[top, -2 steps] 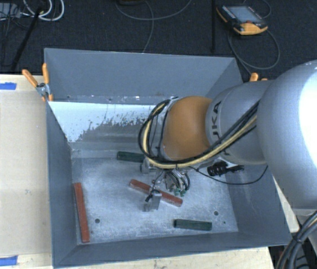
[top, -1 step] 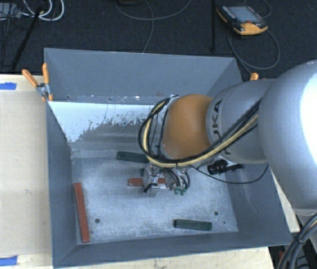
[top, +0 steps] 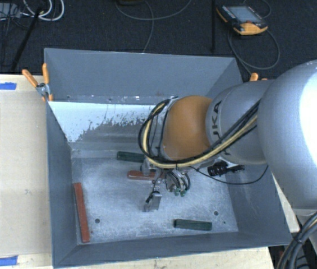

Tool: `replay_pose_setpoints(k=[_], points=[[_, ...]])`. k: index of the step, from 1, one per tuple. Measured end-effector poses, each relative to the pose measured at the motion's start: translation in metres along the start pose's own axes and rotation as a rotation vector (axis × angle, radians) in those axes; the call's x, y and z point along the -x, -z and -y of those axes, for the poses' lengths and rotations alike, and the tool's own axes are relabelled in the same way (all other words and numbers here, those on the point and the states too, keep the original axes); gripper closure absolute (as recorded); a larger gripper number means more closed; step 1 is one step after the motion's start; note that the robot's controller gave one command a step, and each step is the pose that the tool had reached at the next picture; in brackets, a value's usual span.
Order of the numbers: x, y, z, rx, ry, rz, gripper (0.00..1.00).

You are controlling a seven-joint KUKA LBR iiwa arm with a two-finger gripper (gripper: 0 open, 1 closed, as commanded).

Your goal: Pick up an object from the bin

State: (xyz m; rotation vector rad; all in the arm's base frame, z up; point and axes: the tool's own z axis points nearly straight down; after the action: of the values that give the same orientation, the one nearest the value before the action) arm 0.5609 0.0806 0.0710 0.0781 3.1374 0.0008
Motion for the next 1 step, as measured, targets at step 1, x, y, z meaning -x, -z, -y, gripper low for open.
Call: replay_pose_setpoints(k=[1], points=[[0.0016,0.0020,-0.0005,0.001,0.000,0.005,1.00]])
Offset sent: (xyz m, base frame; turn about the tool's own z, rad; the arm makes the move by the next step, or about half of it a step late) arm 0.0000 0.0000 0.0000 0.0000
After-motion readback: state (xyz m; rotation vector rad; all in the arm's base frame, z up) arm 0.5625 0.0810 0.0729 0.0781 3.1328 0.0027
